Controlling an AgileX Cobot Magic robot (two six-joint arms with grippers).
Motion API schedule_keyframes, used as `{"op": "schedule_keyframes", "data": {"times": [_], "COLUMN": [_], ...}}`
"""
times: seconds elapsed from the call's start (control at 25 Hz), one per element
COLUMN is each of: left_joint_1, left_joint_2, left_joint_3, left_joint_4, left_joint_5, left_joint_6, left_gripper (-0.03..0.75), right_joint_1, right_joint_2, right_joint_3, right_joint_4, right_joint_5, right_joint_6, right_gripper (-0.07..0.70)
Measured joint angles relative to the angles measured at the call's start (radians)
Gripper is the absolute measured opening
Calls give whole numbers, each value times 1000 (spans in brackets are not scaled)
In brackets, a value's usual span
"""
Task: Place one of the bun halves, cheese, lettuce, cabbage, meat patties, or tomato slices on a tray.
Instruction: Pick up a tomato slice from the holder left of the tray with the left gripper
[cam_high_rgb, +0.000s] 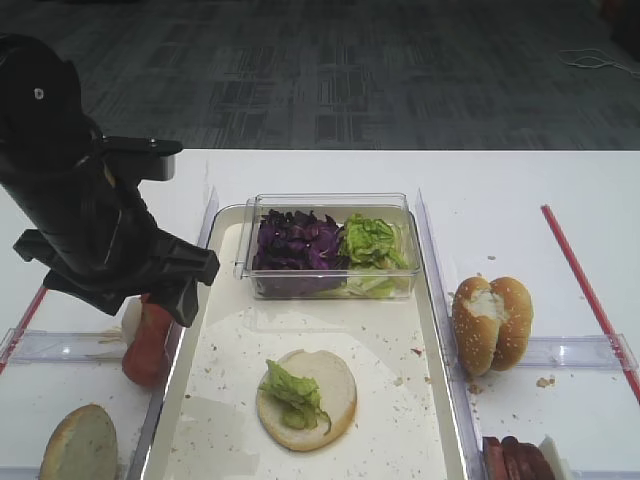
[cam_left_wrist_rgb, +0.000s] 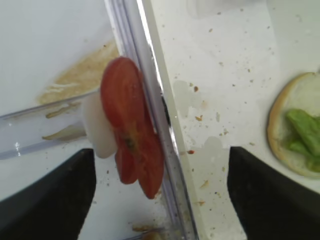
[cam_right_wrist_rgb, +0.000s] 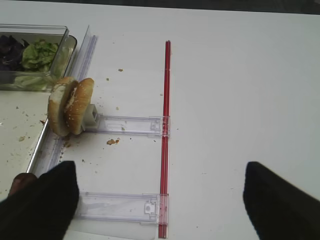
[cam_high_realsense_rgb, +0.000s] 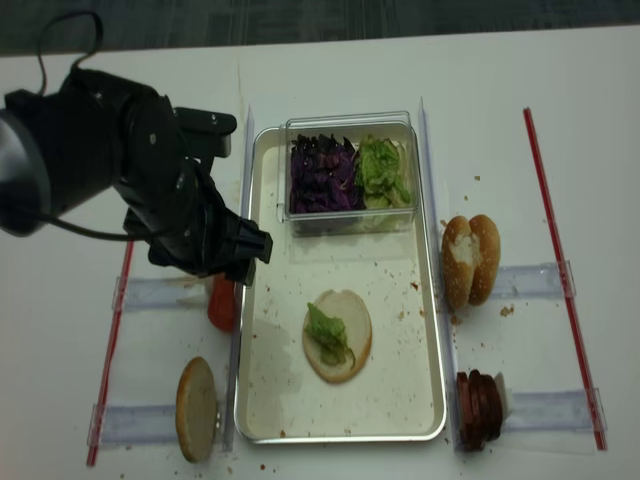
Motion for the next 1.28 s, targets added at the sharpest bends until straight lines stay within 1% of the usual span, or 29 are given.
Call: {"op": "schedule_keyframes", "data": {"times": [0.12, 0.28, 0.44, 0.76, 1.28], "left_joint_1": [0, 0, 0, 0, 0], "left_joint_2": [0, 5, 53, 80, 119], "left_joint_3": [0, 0, -2, -19, -20], "left_joint_4": [-9, -9, -19, -36, -38], "left_joint_5": [-18, -29, -29, -35, -41], "left_joint_6": [0, 0, 0, 0, 12], "left_gripper": [536, 536, 534, 482, 465], "right_joint_1": [0, 0, 0, 0, 0], "right_joint_2": [0, 0, 0, 0, 0], "right_joint_3": [0, 0, 0, 0, 0], "right_joint_4": [0, 0, 0, 0, 0], "right_joint_5": [0, 0, 0, 0, 0], "right_joint_6": [0, 0, 0, 0, 0], "right_gripper": [689, 690, 690, 689, 690]}}
